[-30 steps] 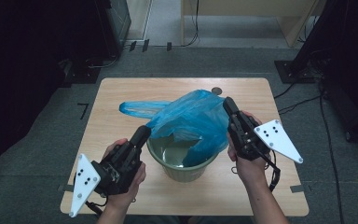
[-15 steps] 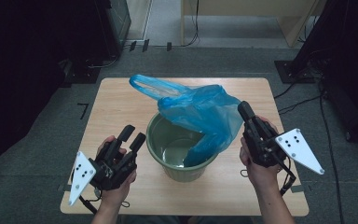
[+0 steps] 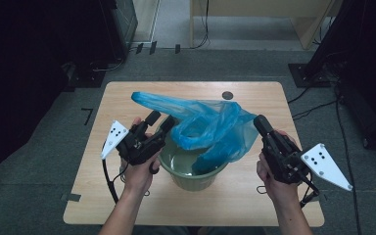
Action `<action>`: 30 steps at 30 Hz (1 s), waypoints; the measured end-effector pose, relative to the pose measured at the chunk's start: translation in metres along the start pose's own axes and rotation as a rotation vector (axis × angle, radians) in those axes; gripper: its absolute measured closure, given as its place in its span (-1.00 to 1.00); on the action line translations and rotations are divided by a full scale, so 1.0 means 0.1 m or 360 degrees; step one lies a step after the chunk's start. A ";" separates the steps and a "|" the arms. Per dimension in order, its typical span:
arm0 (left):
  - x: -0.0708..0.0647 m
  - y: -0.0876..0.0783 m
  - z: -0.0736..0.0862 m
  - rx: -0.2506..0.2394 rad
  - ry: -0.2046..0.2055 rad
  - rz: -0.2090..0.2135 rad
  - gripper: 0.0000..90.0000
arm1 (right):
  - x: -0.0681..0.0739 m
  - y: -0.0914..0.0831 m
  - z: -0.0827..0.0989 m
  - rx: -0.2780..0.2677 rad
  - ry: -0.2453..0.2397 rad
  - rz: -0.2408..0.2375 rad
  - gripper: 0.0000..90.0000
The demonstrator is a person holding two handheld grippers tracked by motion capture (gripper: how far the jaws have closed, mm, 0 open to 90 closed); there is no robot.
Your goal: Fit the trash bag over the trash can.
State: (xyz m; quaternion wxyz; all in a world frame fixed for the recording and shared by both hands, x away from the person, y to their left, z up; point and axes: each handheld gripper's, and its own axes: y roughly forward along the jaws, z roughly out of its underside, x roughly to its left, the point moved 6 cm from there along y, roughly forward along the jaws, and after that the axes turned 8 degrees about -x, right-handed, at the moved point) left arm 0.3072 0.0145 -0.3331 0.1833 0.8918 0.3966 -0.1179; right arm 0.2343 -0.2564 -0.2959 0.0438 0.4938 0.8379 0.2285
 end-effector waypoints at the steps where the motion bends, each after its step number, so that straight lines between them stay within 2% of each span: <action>1: -0.01 0.02 -0.01 -0.0003 -0.0006 0.0021 -0.14 | 0.00 -0.01 0.01 0.0008 0.0000 -0.0018 1.00; 3: -0.02 0.03 -0.03 -0.0011 0.0002 0.0039 -0.09 | 0.01 -0.04 0.02 0.0023 -0.0006 -0.0047 1.00; 5: -0.03 0.01 -0.07 -0.0054 0.0022 0.0058 0.25 | 0.00 -0.05 0.04 0.0037 -0.0010 -0.0058 1.00; 7: -0.05 -0.02 -0.11 -0.0090 0.0064 0.0036 0.64 | -0.02 -0.07 0.05 0.0043 -0.0012 -0.0057 1.00; 8: -0.05 -0.05 -0.14 -0.0111 0.0078 0.0026 0.78 | -0.03 -0.07 0.05 0.0045 -0.0013 -0.0051 1.00; 10: -0.02 -0.10 -0.19 -0.0132 0.0107 -0.0004 0.95 | -0.04 -0.09 0.07 0.0053 -0.0018 -0.0039 1.00; 17: 0.18 -0.42 -0.38 -0.0191 0.0151 -0.0090 1.00 | -0.07 -0.18 0.20 0.0117 -0.0078 -0.0031 1.00; 20: 0.29 -0.56 -0.41 -0.0179 0.0112 -0.0112 1.00 | -0.07 -0.23 0.27 0.0156 -0.0111 -0.0032 1.00; 25: 0.33 -0.76 -0.38 -0.0134 0.0115 -0.0111 1.00 | -0.05 -0.34 0.41 0.0226 -0.0168 -0.0045 1.00; 30: 0.36 -0.91 -0.26 -0.0064 0.0102 -0.0087 1.00 | -0.04 -0.47 0.54 0.0296 -0.0194 -0.0059 1.00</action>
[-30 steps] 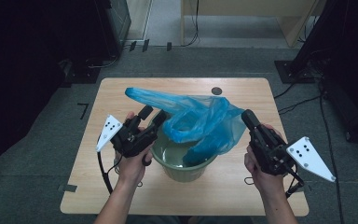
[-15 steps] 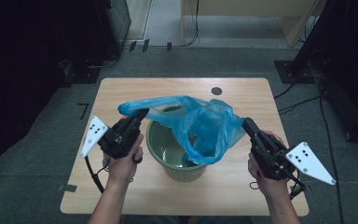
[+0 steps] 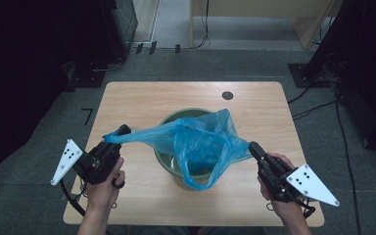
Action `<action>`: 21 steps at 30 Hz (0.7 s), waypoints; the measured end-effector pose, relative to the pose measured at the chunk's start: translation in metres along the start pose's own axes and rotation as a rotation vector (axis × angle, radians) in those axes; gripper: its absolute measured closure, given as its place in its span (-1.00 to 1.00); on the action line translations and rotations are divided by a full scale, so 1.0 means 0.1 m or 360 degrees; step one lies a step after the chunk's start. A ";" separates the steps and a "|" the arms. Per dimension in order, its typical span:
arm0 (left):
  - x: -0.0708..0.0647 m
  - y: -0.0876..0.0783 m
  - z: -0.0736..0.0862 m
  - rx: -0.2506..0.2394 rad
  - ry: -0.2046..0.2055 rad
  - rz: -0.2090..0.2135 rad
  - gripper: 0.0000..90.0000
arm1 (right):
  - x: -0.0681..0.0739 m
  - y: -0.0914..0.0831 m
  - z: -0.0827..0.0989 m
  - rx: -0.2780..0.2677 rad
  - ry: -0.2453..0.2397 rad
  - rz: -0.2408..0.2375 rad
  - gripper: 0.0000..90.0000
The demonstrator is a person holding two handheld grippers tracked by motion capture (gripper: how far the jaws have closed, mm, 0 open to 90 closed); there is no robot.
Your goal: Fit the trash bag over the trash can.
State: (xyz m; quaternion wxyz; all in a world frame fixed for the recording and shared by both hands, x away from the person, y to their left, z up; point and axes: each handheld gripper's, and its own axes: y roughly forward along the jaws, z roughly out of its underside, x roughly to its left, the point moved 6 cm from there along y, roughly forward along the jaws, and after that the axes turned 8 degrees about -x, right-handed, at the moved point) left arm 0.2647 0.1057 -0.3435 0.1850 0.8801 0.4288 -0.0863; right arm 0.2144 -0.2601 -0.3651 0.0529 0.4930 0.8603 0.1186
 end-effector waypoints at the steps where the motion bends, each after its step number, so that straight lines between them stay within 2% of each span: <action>1: 0.00 -0.02 0.03 0.0009 -0.0009 0.0009 1.00 | 0.01 -0.03 0.04 0.0020 0.0001 -0.0008 1.00; 3: 0.02 -0.08 0.08 0.0043 -0.0012 0.0025 0.99 | 0.02 -0.08 0.11 0.0050 -0.0012 -0.0012 1.00; 7: 0.07 -0.13 0.18 0.0119 -0.0103 0.0061 0.99 | 0.03 -0.17 0.21 0.0102 -0.0010 -0.0040 1.00; 15: 0.24 -0.21 0.39 0.0195 -0.0091 -0.0026 0.97 | 0.02 -0.30 0.52 0.0252 -0.0065 -0.0051 1.00; 16: 0.28 -0.21 0.42 0.0199 -0.0089 -0.0049 0.97 | 0.02 -0.30 0.57 0.0277 -0.0083 -0.0049 1.00; 17: 0.32 -0.22 0.45 0.0205 -0.0118 -0.0067 0.97 | 0.02 -0.28 0.61 0.0300 -0.0100 -0.0040 1.00; 21: 0.36 -0.21 0.56 0.0239 -0.0113 -0.0107 0.97 | 0.03 -0.20 0.73 0.0349 -0.0091 -0.0036 1.00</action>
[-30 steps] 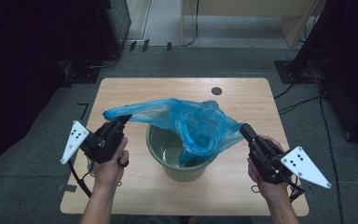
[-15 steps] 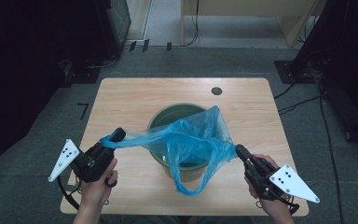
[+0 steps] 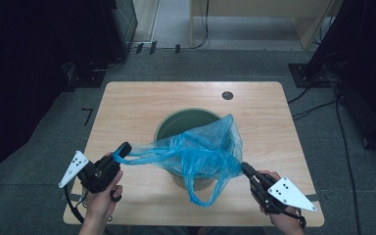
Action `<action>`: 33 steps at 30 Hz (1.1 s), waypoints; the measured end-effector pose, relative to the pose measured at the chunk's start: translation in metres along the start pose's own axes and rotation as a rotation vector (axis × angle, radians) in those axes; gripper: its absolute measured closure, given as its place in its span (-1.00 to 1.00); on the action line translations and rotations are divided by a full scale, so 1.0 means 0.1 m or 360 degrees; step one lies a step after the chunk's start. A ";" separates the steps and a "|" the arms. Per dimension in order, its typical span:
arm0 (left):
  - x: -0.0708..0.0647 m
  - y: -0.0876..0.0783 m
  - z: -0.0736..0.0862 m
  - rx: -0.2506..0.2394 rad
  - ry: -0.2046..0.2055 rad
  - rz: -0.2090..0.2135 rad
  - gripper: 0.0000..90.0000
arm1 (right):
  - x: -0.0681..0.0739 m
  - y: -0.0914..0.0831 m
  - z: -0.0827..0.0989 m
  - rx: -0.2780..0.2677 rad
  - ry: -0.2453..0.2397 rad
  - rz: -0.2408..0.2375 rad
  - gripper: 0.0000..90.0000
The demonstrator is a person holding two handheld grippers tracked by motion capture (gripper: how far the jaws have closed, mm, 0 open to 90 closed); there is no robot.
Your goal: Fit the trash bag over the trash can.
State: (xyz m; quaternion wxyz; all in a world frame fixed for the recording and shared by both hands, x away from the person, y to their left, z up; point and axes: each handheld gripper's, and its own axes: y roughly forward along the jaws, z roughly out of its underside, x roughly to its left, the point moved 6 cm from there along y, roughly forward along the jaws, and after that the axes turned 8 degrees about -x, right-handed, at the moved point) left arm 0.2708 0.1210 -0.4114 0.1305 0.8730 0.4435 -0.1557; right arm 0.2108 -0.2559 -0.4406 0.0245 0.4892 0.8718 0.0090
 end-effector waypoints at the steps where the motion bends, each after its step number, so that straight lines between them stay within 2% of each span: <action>1: 0.00 0.01 0.02 0.0005 0.0009 -0.0005 0.97 | 0.01 0.03 0.02 0.0015 0.0001 0.0005 1.00; 7: 0.04 0.05 0.14 0.0041 0.0005 -0.0026 0.96 | 0.06 0.13 0.10 0.0060 -0.0017 0.0009 1.00; 12: 0.06 0.09 0.20 0.0057 0.0027 -0.0056 0.96 | 0.08 0.20 0.14 0.0080 -0.0021 0.0023 1.00; 16: 0.10 0.16 0.22 0.0064 0.0049 -0.0135 0.98 | 0.06 0.31 0.14 0.0089 -0.0010 0.0045 1.00; 22: 0.17 0.25 0.24 0.0057 0.0068 -0.0255 0.98 | -0.06 0.50 0.18 0.0098 0.0038 0.0129 1.00; 25: 0.23 0.26 0.27 0.0048 0.0105 -0.0302 0.99 | -0.09 0.55 0.22 0.0113 0.0052 0.0166 1.00; 28: 0.28 0.25 0.34 0.0045 0.0112 -0.0285 1.00 | -0.12 0.58 0.28 0.0119 0.0045 0.0200 1.00; 31: 0.26 0.23 0.42 0.0064 0.0141 -0.0250 1.00 | -0.11 0.56 0.30 0.0114 0.0042 0.0200 1.00; 33: 0.25 0.21 0.44 0.0071 0.0127 -0.0223 0.99 | -0.08 0.53 0.32 0.0118 0.0010 0.0186 1.00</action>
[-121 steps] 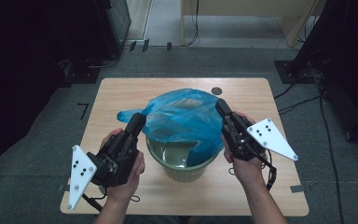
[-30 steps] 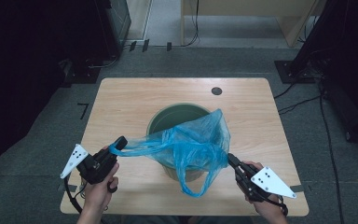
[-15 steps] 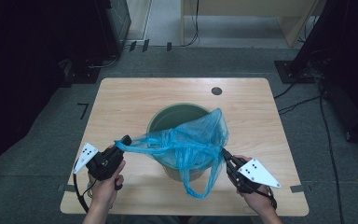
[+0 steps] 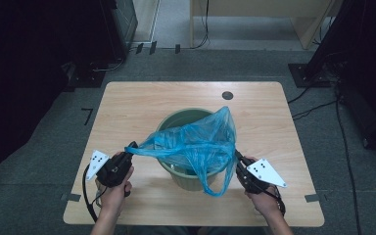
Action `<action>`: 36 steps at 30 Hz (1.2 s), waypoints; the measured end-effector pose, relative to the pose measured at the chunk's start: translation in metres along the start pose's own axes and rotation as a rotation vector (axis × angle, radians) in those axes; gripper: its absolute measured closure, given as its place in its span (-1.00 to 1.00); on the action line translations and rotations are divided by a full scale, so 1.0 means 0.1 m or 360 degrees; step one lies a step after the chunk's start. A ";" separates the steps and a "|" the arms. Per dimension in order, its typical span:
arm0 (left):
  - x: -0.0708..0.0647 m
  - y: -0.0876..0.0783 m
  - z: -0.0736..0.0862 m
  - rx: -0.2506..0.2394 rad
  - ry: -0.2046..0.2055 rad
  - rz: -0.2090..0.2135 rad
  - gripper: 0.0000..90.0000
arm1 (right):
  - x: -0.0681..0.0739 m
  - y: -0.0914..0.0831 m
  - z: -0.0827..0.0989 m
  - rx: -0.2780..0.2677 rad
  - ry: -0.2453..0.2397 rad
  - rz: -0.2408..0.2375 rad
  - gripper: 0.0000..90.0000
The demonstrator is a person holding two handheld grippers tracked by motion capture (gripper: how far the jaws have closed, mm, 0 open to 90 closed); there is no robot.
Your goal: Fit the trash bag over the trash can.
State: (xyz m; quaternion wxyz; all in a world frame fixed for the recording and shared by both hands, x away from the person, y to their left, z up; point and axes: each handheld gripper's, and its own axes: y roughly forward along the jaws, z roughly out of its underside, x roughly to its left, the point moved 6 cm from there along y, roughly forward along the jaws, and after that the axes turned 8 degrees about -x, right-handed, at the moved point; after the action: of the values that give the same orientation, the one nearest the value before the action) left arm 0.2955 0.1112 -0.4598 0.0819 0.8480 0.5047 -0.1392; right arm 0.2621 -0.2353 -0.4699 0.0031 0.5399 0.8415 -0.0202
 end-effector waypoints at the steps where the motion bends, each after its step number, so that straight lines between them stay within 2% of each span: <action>1: 0.00 -0.01 0.01 0.0011 -0.0007 0.0025 0.99 | 0.01 -0.02 0.01 -0.0001 -0.0007 -0.0012 1.00; 5: -0.04 -0.05 0.04 0.0027 -0.0037 0.0139 0.98 | 0.02 -0.05 0.06 0.0020 -0.0008 -0.0011 1.00; 10: -0.08 -0.13 -0.01 -0.0018 -0.0067 0.0297 0.98 | 0.01 -0.08 0.05 0.0014 -0.0022 -0.0021 1.00; 11: -0.09 -0.15 -0.02 -0.0023 -0.0064 0.0343 0.98 | 0.02 -0.09 0.04 0.0010 -0.0017 -0.0026 1.00; 12: -0.11 -0.19 -0.02 -0.0030 -0.0072 0.0417 0.98 | 0.02 -0.11 0.02 -0.0005 -0.0015 -0.0041 1.00; 13: -0.13 -0.23 -0.03 -0.0047 -0.0083 0.0518 0.97 | 0.03 -0.13 0.01 -0.0016 -0.0007 -0.0051 1.00; 14: -0.15 -0.26 -0.04 -0.0056 -0.0084 0.0578 0.94 | 0.04 -0.15 -0.01 -0.0029 -0.0003 -0.0059 1.00; 16: -0.17 -0.31 -0.04 -0.0043 -0.0065 0.0650 0.94 | 0.06 -0.19 -0.06 -0.0058 -0.0007 -0.0091 1.00; 19: -0.16 -0.35 -0.06 -0.0043 -0.0075 0.0707 0.95 | 0.09 -0.27 -0.13 -0.0091 -0.0028 -0.0142 1.00; 23: -0.11 -0.41 -0.11 -0.0048 -0.0125 0.0759 0.96 | 0.08 -0.36 -0.14 -0.0091 -0.0079 -0.0153 1.00; 26: -0.10 -0.46 -0.08 0.0026 -0.0158 0.0853 0.96 | 0.10 -0.41 -0.13 -0.0079 -0.0044 -0.0198 1.00; 28: -0.07 -0.48 -0.01 0.0114 -0.0103 0.0863 0.96 | 0.13 -0.45 -0.12 -0.0074 -0.0028 -0.0244 1.00; 31: 0.00 -0.45 0.13 0.0251 -0.0035 0.0819 0.96 | 0.19 -0.45 -0.05 -0.0019 -0.0087 -0.0282 1.00; 33: 0.06 -0.42 0.18 0.0286 -0.0055 0.0779 0.96 | 0.19 -0.41 0.02 0.0018 -0.0122 -0.0268 1.00; 36: 0.15 -0.35 0.20 0.0308 -0.0062 0.0638 0.94 | 0.14 -0.35 0.11 0.0069 -0.0128 -0.0168 1.00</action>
State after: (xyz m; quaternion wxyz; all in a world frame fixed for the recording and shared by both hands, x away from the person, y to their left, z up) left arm 0.2680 0.1347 -0.4837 0.0358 0.9325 0.3087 -0.1842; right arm 0.2245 -0.2373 -0.4806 0.0243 0.4933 0.8674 -0.0602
